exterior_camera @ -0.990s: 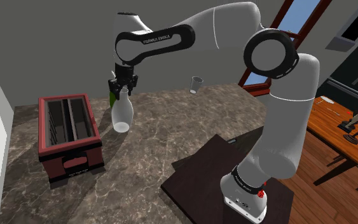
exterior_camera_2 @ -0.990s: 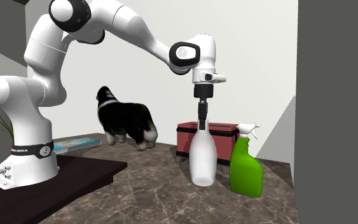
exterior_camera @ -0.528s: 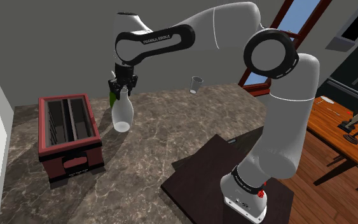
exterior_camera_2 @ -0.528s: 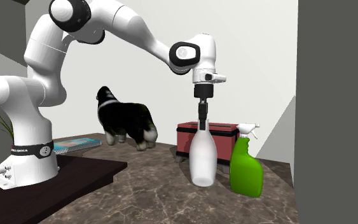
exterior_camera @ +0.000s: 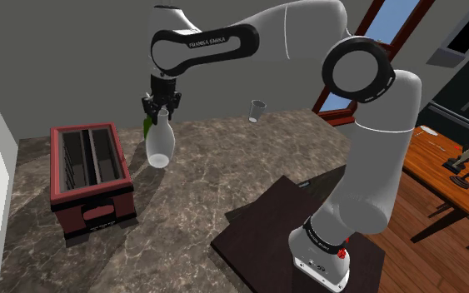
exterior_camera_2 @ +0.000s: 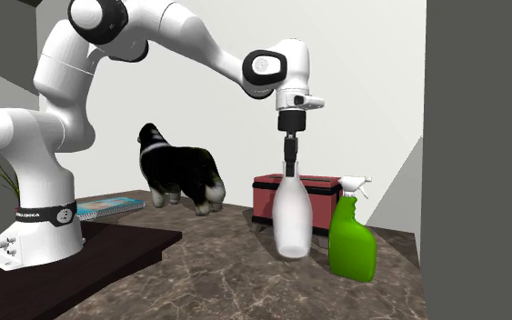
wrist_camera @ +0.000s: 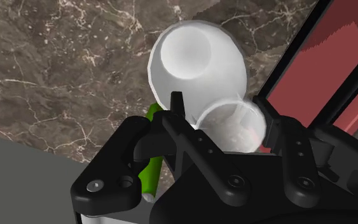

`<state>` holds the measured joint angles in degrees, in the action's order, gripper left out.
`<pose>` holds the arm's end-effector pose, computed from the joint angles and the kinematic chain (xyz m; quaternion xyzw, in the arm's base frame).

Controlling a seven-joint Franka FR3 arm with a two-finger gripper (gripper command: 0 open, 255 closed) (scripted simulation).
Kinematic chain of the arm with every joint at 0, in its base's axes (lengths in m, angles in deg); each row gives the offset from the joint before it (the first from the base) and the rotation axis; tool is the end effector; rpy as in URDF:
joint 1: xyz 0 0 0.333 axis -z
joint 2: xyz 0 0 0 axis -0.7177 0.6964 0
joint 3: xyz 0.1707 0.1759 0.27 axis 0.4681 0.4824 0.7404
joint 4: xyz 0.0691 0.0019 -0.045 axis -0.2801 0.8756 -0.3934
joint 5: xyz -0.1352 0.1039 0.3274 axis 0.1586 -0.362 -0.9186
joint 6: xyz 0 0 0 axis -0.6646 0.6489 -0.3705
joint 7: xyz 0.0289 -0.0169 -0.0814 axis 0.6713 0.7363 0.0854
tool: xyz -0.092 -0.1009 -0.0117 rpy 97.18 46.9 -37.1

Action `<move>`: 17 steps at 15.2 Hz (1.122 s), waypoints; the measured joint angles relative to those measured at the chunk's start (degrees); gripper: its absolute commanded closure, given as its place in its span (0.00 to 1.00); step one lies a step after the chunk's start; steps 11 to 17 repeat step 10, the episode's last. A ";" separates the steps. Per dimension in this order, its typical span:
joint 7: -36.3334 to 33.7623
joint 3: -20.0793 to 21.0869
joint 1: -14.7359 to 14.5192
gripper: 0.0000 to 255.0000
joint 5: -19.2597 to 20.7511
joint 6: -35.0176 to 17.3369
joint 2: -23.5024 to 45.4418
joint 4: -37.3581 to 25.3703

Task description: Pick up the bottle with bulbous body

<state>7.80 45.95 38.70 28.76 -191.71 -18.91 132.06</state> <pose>0.6390 0.1787 0.4118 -0.9991 -0.0396 0.0099 0.0096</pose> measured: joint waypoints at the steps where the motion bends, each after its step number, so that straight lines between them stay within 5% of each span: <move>1: 0.07 0.03 0.07 1.00 -0.11 0.65 -0.54 -0.11; 17: -0.04 0.26 -0.10 1.00 -0.40 6.45 -2.10 -4.38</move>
